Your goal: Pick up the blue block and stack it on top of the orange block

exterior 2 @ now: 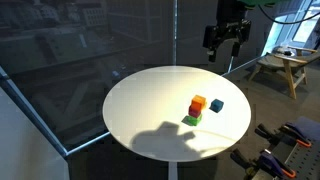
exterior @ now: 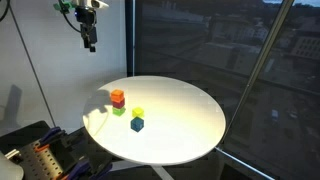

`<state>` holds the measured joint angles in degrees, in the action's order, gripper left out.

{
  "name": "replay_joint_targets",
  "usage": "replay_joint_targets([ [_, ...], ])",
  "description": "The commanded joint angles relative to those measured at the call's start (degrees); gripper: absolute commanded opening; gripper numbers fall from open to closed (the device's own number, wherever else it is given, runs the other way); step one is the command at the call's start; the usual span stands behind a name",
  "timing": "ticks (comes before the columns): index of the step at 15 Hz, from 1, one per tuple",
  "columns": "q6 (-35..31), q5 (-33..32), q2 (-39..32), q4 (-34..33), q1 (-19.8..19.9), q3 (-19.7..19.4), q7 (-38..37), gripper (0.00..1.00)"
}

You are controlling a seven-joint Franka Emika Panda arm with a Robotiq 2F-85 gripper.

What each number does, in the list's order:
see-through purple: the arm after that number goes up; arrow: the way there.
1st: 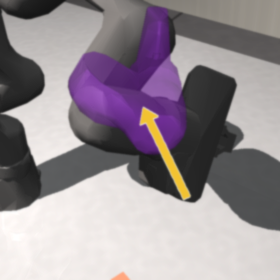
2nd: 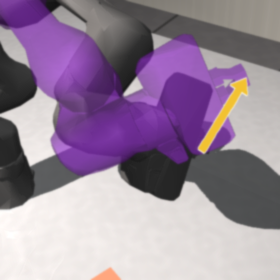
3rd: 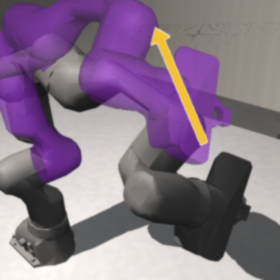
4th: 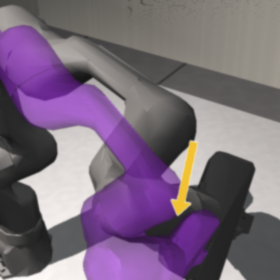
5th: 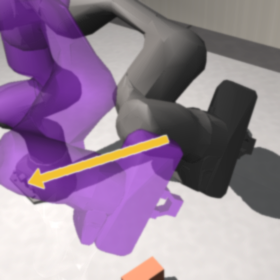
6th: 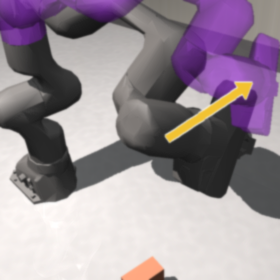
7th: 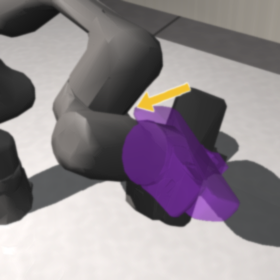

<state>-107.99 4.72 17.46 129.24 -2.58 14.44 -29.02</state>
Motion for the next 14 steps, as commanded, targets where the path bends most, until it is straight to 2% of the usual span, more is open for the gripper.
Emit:
replay_joint_targets([
  [1,0.1,-0.3,-0.1,-0.1,-1.0,-0.9,-0.2,1.00],
  [14,-1.8,-0.4,-2.0,-1.8,-0.2,-1.7,-1.3,1.00],
])
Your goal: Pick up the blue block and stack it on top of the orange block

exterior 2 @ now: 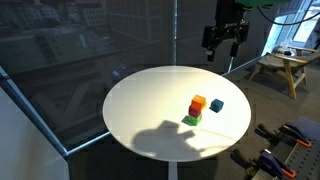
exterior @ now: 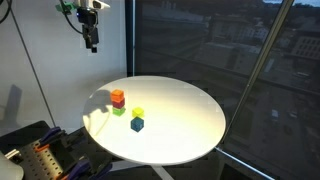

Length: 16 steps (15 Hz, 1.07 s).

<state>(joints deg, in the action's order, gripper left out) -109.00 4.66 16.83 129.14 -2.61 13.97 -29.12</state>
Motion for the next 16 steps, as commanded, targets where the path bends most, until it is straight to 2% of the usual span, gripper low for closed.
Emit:
replay_joint_targets([
  [1,-1.5,-0.2,-1.8,-2.1,-0.1,-1.6,-1.2,1.00],
  [9,-9.1,-0.6,-4.9,-3.2,1.2,-4.8,-2.2,1.00],
  [16,-11.2,-2.1,-8.6,-3.7,1.9,-6.7,-2.5,1.00],
])
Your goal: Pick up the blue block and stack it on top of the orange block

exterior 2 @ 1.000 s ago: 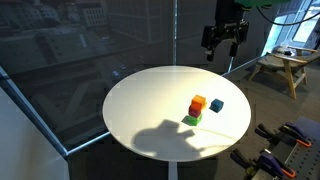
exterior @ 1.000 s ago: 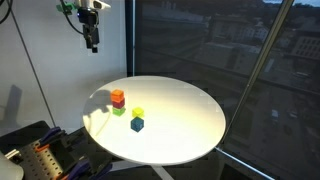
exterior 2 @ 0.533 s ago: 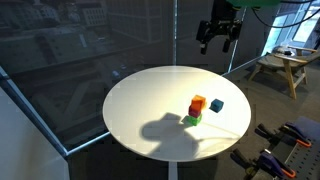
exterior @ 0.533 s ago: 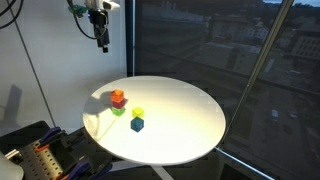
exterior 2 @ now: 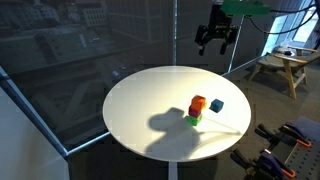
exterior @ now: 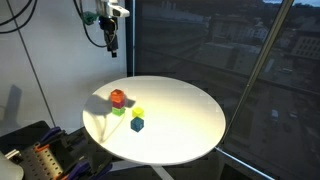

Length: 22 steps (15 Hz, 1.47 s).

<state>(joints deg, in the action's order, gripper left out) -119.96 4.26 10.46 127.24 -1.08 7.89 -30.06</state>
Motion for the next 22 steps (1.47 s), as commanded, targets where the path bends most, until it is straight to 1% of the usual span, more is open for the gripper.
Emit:
replay_joint_targets([
  [1,-0.4,-2.1,-2.8,-1.9,0.5,-0.9,-1.7,1.00],
  [7,-3.3,-3.4,-6.1,-1.9,1.3,-3.3,-1.2,1.00],
  [14,-7.2,-3.5,-9.5,-1.1,1.3,-5.5,-0.4,1.00],
  [16,-7.6,-4.0,-10.1,-0.8,1.4,-6.1,1.1,1.00],
  [22,-6.5,-6.0,-11.4,-0.6,1.7,-7.8,10.5,1.00],
])
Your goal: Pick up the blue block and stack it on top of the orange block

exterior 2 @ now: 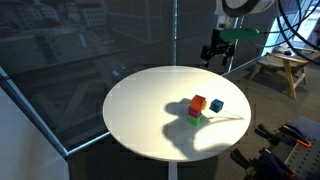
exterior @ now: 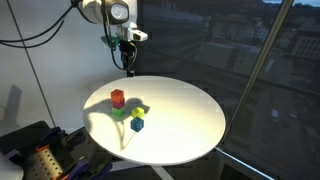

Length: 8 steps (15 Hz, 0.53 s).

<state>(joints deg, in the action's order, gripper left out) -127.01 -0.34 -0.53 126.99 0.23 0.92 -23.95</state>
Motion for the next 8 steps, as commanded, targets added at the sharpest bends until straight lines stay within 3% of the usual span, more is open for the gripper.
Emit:
replay_joint_targets([
  [1,0.4,-1.7,-0.5,-0.2,0.5,-1.2,5.7,1.00],
  [8,2.8,-2.2,-1.8,-0.6,1.7,-3.0,18.2,1.00],
])
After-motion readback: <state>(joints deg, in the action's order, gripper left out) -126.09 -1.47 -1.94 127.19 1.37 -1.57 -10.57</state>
